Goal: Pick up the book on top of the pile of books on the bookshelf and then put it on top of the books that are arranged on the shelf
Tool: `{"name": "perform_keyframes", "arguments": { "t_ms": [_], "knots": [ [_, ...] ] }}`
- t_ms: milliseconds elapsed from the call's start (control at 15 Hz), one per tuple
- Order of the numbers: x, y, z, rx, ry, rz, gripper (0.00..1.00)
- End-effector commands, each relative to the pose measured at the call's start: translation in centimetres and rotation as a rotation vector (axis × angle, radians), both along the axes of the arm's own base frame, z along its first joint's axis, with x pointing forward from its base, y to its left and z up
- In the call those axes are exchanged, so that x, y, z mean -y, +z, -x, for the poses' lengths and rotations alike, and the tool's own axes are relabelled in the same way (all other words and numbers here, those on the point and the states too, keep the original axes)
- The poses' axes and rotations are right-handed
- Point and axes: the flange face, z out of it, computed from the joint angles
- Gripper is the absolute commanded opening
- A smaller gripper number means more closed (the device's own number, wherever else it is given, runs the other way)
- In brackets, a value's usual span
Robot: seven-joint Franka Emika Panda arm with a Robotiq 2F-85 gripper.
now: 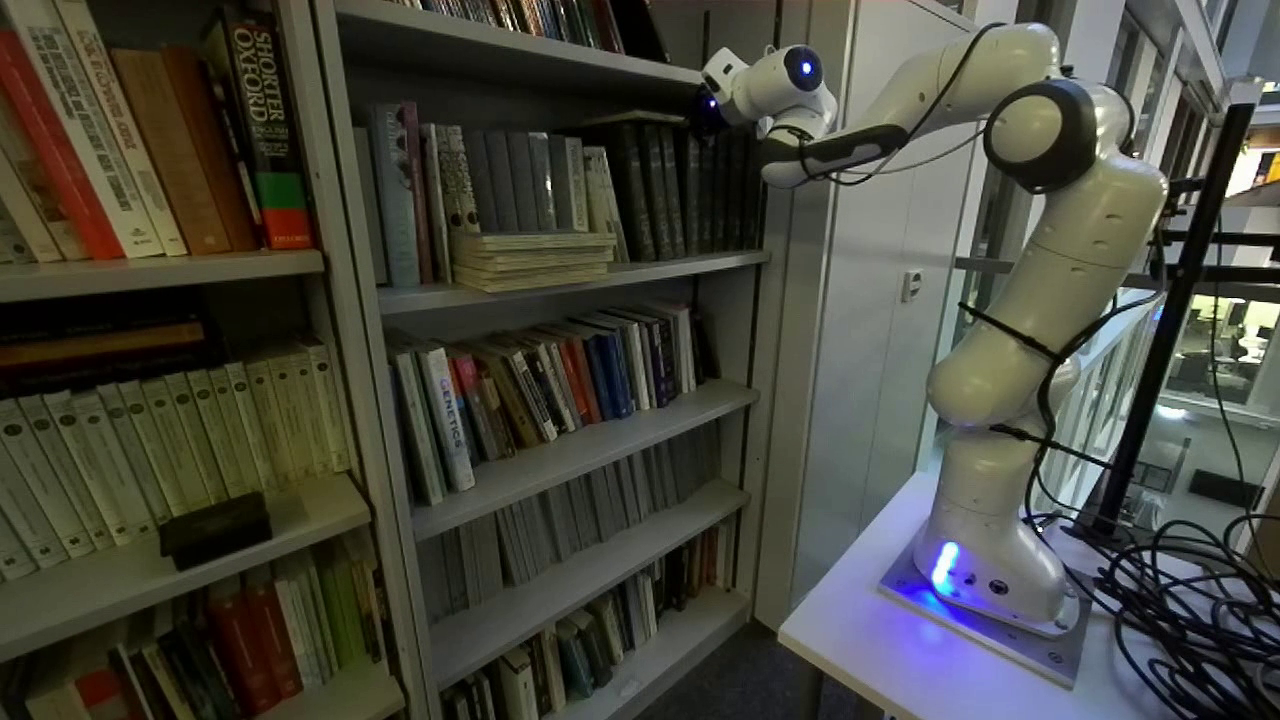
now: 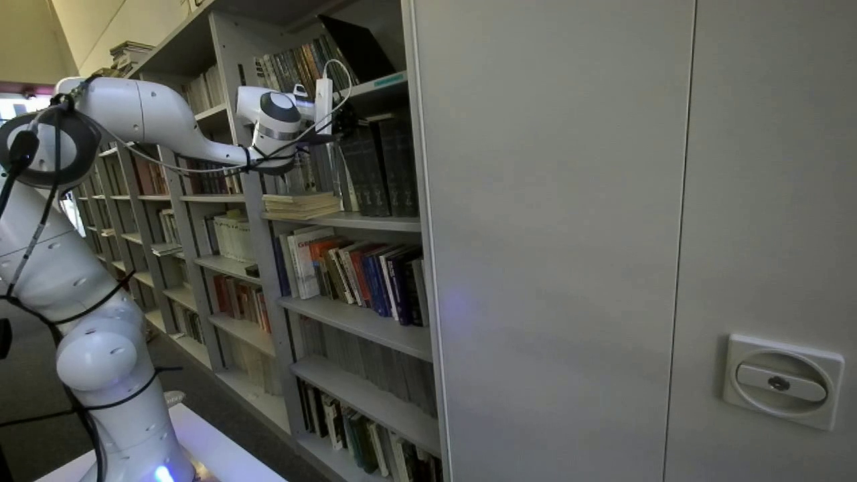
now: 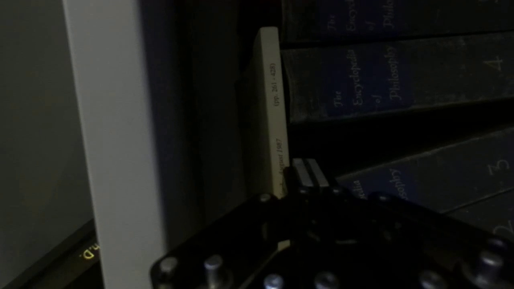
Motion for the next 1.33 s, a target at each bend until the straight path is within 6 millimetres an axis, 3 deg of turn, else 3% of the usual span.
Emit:
{"name": "perform_keyframes", "arguments": {
  "t_ms": [0,667,1267],
  "knots": [
    [-0.1,0.8,-0.6,0.027,0.0,0.01,0.0],
    [-2.8,0.8,-1.3,0.022,0.044,0.026,0.0],
    [-1.1,0.8,-1.4,0.025,0.019,0.025,0.0]
  ]
}}
